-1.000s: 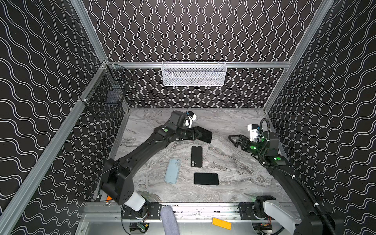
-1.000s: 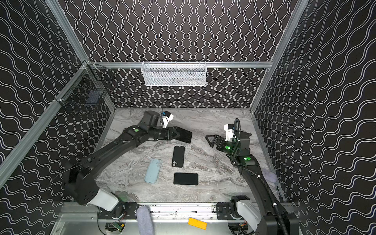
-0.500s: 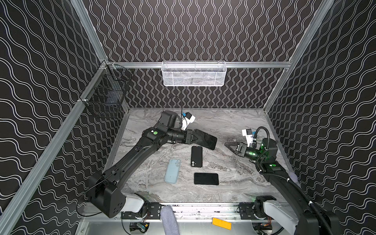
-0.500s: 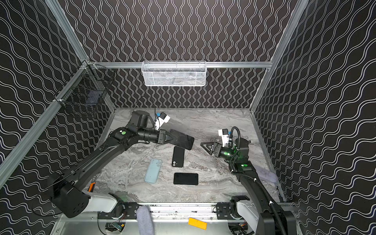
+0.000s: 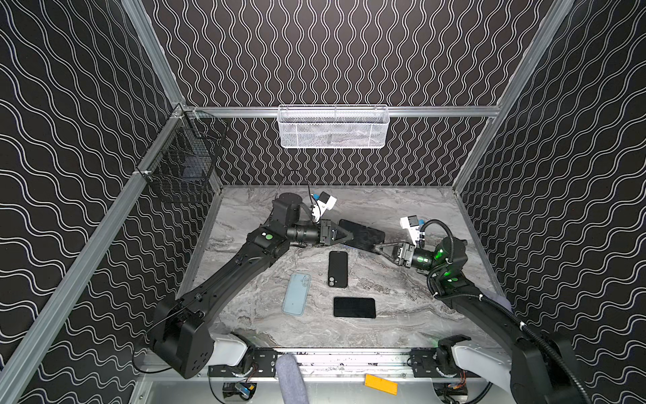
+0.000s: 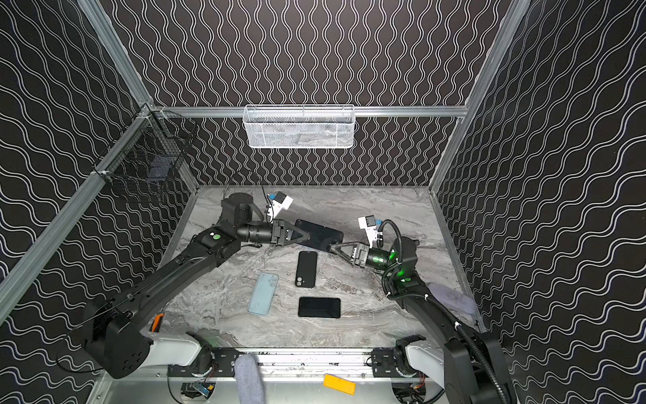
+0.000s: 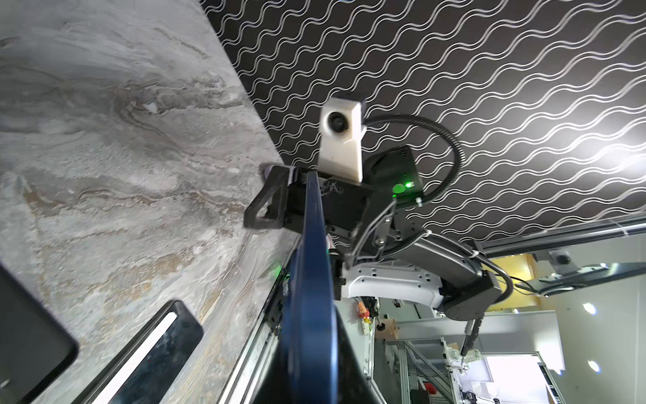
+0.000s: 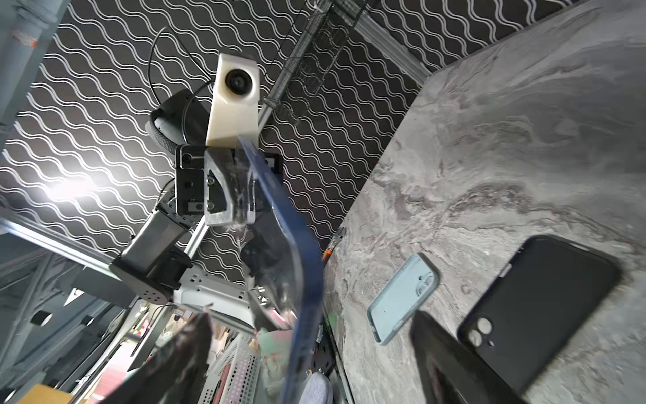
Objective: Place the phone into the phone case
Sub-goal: 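Close the right gripper on the blue-edged phone held by the left gripper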
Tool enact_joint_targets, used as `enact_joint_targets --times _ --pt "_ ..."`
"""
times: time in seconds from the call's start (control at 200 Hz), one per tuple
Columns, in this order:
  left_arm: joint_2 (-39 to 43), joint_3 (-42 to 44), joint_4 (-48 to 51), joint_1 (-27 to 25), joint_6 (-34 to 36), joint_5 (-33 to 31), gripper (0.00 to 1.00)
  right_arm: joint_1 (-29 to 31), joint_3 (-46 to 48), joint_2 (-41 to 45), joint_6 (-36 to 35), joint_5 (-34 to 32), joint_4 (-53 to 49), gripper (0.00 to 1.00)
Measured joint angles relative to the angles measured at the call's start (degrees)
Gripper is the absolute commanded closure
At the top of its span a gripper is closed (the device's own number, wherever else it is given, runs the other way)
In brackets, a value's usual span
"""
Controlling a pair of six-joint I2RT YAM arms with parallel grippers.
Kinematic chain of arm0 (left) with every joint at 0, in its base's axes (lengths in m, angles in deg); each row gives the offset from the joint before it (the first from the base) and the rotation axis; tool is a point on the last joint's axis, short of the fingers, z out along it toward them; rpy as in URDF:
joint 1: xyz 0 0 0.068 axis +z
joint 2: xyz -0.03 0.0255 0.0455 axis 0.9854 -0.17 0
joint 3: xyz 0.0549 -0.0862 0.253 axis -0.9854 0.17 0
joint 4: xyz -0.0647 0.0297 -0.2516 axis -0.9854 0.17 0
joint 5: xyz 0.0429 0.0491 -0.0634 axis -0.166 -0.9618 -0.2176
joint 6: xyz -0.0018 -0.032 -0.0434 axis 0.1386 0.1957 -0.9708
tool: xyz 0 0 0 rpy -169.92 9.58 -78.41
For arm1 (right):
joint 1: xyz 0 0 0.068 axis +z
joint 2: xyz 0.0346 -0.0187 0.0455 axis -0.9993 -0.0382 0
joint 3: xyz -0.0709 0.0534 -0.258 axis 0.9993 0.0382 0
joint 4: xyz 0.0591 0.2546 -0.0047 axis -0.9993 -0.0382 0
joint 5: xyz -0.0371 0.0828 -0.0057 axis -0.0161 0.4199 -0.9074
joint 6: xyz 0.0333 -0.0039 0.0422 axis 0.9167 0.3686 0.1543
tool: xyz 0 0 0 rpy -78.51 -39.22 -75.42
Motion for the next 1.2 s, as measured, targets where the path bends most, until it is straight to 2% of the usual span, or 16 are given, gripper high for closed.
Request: enact_joint_targets --times 0.235,0.36,0.686,0.856,1.046,1.201 --pt "0.07 5.16 -11.61 -0.55 -8.81 0.79 1.00 0.79 -0.59 -3.02 10.21 0.02 13.03 0.34" --pt "-0.04 5.38 -15.15 -0.70 -10.62 1.11 1.00 0.81 -1.07 -3.67 13.64 0.42 17.29 0.41" --pt "0.11 5.77 -17.64 -0.72 -11.32 0.74 1.00 1.09 -2.73 -2.29 15.34 -0.48 17.18 0.57" --pt "1.25 7.61 -20.37 -0.98 -11.61 -1.73 1.00 1.18 -2.80 -2.03 16.28 -2.67 16.87 0.63" --pt "1.07 10.69 -27.71 -1.46 -15.45 -4.59 1.00 1.84 -2.80 -3.39 18.58 -5.70 18.18 0.67" --pt "-1.38 11.10 -34.86 -2.64 -19.56 -6.67 1.00 2.67 -3.37 -4.48 19.67 -7.54 19.71 0.75"
